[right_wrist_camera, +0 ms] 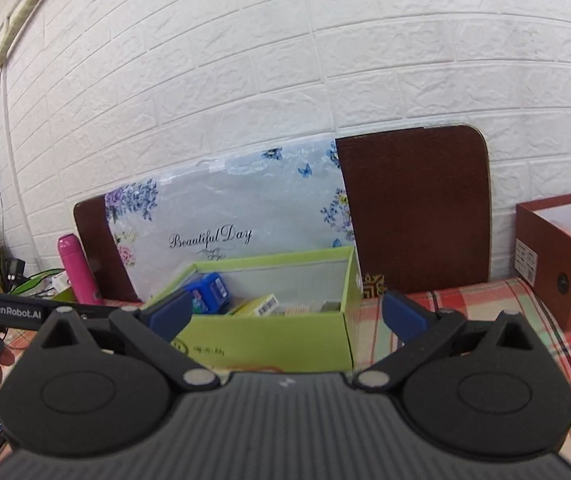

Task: Organize objects
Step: 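Grasp the clear plastic cup with the right tool while the left tool grasps the clear tube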

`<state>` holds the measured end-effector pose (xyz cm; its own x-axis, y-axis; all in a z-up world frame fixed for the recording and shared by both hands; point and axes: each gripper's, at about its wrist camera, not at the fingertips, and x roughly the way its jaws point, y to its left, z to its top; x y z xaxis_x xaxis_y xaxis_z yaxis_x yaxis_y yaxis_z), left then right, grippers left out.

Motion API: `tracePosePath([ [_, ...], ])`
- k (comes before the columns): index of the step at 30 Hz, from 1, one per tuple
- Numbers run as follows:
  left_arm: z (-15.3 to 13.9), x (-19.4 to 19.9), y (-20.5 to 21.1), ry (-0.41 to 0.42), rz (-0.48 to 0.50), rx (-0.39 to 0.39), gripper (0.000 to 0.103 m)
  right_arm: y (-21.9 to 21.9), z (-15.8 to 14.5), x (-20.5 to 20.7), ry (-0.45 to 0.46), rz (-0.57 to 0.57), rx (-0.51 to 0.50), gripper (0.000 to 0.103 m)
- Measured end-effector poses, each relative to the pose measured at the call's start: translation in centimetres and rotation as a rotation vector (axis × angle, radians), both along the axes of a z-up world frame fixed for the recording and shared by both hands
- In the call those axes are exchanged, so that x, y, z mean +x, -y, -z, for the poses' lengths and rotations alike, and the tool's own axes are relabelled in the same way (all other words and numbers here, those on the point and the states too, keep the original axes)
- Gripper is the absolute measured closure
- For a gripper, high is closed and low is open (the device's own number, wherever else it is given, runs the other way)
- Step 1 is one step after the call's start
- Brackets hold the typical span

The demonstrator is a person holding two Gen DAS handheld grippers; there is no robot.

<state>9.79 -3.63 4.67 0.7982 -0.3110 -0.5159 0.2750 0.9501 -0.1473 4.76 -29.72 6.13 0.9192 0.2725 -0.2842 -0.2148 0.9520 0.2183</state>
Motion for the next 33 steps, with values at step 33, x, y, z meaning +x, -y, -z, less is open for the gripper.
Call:
tracePosePath([
  [33, 7.8, -0.3, 8.8, -0.203, 0.053, -0.107, 0.035, 3.0, 10.6, -3.3, -0.225, 0.035, -0.151, 0.037],
])
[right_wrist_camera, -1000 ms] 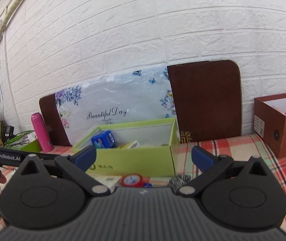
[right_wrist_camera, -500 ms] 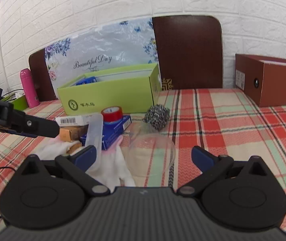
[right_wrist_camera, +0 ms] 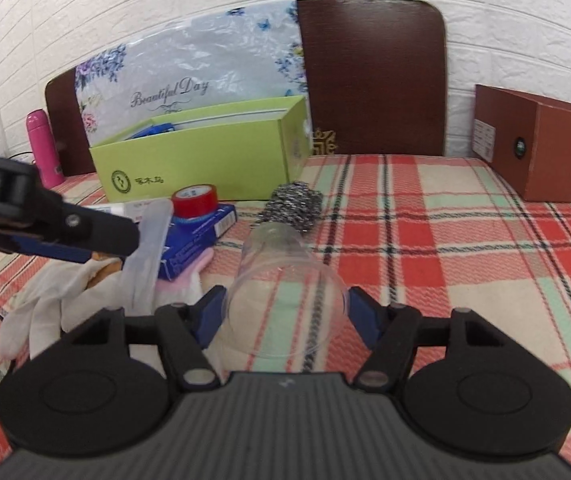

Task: Organize objects
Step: 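Grasp the clear plastic cup with the right tool while the left tool grasps the clear tube, then carry the cup and tube into the lime-green box and open both tools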

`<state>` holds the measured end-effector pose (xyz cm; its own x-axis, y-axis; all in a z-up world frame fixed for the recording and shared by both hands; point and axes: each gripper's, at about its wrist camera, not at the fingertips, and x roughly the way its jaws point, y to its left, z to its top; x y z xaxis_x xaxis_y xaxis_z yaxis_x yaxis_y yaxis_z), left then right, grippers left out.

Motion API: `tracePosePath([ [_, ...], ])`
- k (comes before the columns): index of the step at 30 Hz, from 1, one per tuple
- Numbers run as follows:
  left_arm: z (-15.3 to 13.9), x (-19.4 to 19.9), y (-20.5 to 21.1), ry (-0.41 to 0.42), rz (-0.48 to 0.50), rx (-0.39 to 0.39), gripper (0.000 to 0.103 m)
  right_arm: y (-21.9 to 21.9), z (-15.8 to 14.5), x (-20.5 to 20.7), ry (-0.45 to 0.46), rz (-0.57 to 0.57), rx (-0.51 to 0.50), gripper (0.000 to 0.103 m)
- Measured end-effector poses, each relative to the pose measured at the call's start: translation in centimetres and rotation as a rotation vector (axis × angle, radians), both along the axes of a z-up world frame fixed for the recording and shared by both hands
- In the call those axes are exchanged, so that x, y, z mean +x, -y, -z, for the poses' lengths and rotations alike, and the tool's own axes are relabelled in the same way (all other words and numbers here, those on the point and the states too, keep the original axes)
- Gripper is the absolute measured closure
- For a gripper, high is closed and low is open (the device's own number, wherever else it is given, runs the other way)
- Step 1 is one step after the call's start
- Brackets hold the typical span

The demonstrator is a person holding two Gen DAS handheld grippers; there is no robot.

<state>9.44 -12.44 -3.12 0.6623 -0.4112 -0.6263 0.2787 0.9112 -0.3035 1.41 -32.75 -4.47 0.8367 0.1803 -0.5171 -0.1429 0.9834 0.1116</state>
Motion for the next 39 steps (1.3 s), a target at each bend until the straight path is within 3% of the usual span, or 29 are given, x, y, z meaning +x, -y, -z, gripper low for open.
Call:
tracePosePath([
  [2, 0.8, 1.0, 0.6, -0.014, -0.017, 0.026, 0.041, 0.8, -0.1, -0.7, 0.001, 0.018, 0.009, 0.037],
  [4, 1.5, 2.0, 0.9, -0.038, -0.017, 0.045, 0.054, 1.3, -0.2, -1.4, 0.001, 0.032, 0.018, 0.037],
  [5, 2.0, 2.4, 1.0, -0.055, -0.009, 0.050, 0.067, 1.5, -0.3, -1.7, 0.003, 0.036, 0.026, 0.037],
  [7, 2.7, 2.7, 0.7, -0.089, 0.017, 0.042, 0.073, 1.9, -0.4, -2.1, 0.000, 0.036, 0.049, 0.037],
  [12, 2.3, 1.3, 0.3, -0.091, 0.200, 0.059, 0.074, 1.9, -0.8, -2.8, 0.000, 0.019, 0.049, 0.037],
  [14, 2.1, 0.5, 0.1, -0.089, 0.232, 0.079, 0.074, 1.9, -0.9, -2.9, 0.002, 0.012, 0.042, 0.037],
  [25, 3.0, 1.1, 1.9, -0.080, 0.199, 0.136, 0.067, 1.9, -0.2, -2.6, -0.030, 0.029, 0.046, 0.037],
  [30, 3.0, 1.1, 2.6, -0.057, 0.213, 0.158, 0.051, 1.8, 0.0, -2.2, -0.036, 0.037, 0.041, 0.037],
  [32, 3.2, 1.1, 3.3, -0.038, 0.232, 0.195, 0.054, 1.8, 0.1, -2.1, -0.040, 0.040, 0.047, 0.037],
  [35, 3.4, 1.4, 3.5, -0.016, 0.235, 0.238, 0.073, 1.9, 0.0, -2.3, -0.040, 0.046, 0.048, 0.037],
  [39, 2.4, 1.5, 1.9, -0.033, 0.220, 0.138, 0.074, 2.1, -0.6, -2.5, -0.028, 0.056, 0.052, 0.038],
])
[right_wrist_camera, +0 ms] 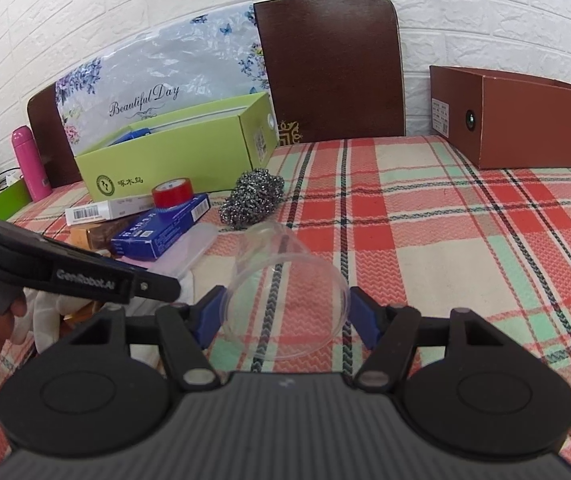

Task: Organize objects
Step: 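Carry the cup and tube into the lime-green box and open both tools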

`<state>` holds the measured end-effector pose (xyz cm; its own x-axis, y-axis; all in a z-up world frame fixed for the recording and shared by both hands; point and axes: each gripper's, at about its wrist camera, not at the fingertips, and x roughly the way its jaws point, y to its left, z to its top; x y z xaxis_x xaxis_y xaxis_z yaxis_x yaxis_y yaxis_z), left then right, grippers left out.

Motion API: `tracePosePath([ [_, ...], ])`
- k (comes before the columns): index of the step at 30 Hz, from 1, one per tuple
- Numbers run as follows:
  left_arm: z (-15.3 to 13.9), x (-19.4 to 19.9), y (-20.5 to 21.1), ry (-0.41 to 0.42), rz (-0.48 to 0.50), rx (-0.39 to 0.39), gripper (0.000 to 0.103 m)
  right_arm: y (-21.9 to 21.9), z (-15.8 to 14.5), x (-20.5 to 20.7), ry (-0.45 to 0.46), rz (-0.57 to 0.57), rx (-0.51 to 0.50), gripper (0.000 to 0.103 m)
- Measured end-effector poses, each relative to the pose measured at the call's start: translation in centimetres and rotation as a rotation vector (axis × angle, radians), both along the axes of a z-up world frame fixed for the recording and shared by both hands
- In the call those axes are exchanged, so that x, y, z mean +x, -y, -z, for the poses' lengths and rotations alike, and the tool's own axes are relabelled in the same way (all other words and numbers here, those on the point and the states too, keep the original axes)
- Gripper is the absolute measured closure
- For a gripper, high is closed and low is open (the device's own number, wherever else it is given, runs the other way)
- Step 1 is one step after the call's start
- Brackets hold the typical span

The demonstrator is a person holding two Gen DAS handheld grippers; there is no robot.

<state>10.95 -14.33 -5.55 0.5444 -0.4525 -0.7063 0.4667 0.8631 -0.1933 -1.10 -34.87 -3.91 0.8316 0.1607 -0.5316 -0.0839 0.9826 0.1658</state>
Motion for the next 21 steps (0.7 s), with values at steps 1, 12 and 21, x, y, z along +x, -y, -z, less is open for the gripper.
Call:
tracePosePath([
  [1, -0.5, -0.2, -0.3, 0.009, -0.001, -0.015, 0.074, 0.0, -0.2, 0.0, 0.007, -0.002, 0.000, 0.038],
  [12, -8.0, -1.0, -5.1, 0.137, -0.023, -0.207, 0.074, -1.9, -4.5, 1.9, 0.121, -0.071, 0.004, 0.038],
  [21, -11.8, 5.5, -8.7, 0.199, -0.133, -0.227, 0.074, -5.9, -8.0, 9.4, 0.221, -0.124, -0.001, 0.038],
])
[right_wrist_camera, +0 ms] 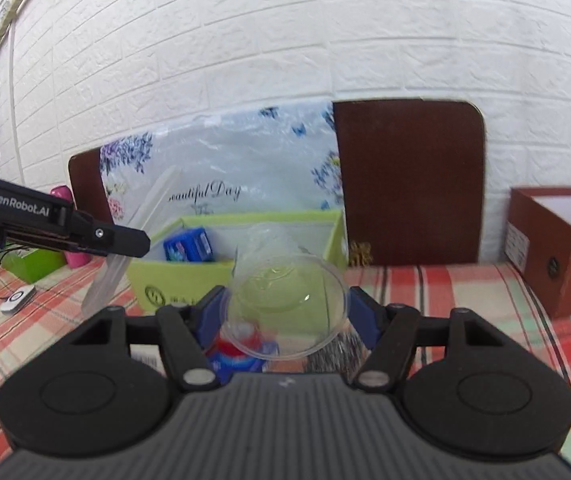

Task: Organize objects
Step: 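Carry the cup and tube into the lime-green box and open both tools, then return the left tool and grasp the white barcode medicine box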

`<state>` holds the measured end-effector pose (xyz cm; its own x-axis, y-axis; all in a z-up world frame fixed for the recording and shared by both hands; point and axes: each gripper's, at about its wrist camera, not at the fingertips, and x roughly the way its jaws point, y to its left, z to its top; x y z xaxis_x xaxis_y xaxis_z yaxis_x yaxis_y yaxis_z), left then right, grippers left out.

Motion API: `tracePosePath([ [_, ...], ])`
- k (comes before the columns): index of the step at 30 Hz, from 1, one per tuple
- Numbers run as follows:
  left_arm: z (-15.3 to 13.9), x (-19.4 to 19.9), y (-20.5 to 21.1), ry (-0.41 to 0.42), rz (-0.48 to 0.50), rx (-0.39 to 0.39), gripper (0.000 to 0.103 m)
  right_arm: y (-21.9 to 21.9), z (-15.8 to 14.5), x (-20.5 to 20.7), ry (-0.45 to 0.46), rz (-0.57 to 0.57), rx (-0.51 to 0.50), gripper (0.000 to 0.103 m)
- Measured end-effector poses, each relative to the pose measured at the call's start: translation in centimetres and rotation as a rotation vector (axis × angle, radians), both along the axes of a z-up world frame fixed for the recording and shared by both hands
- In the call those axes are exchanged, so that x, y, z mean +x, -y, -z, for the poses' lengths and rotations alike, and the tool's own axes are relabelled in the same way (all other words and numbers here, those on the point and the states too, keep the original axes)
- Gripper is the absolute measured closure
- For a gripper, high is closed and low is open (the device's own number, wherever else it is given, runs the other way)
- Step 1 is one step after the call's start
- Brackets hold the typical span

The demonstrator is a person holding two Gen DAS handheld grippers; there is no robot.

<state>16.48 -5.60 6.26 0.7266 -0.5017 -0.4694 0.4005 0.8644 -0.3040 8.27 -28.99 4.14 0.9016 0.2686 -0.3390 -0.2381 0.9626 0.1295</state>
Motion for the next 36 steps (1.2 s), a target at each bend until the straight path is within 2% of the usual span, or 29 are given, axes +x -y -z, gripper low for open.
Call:
tracePosePath([
  [6, -0.3, 6.2, -1.2, -0.019, -0.079, -0.011, 0.074, -2.1, -0.6, 7.0, 0.010, 0.026, -0.018, 0.038],
  [12, 2.0, 11.5, -1.2, -0.065, -0.108, 0.033, 0.074, -4.3, 0.8, 13.0, -0.024, 0.029, -0.062, 0.038],
  [14, 3.2, 12.7, -1.1, -0.052, -0.104, 0.069, 0.072, -5.1, 1.6, 14.8, -0.051, 0.013, -0.074, 0.037],
  [15, 3.7, 12.9, -0.9, -0.049, -0.108, 0.093, 0.055, -5.5, 2.2, 15.6, -0.072, -0.011, -0.079, 0.030],
  [17, 4.8, 13.1, -1.2, -0.059, -0.141, 0.143, 0.030, -6.2, 3.4, 16.6, -0.118, -0.036, -0.107, 0.013],
  [19, 5.4, 12.5, -2.1, -0.044, -0.156, 0.132, 0.030, -6.7, 4.3, 16.2, -0.114, -0.044, -0.153, 0.012],
  [22, 5.6, 11.6, -3.4, -0.068, -0.157, 0.091, 0.029, -6.5, 4.5, 14.7, -0.063, -0.021, -0.165, 0.000],
  [31, 2.8, 4.7, -3.2, -0.085, -0.191, 0.085, 0.027, -3.3, 0.3, 8.1, 0.002, 0.040, -0.076, 0.000],
  [36, 3.6, -0.5, -2.4, -0.067, -0.175, 0.090, 0.024, -2.3, -0.1, 2.5, 0.015, 0.043, -0.045, 0.000],
])
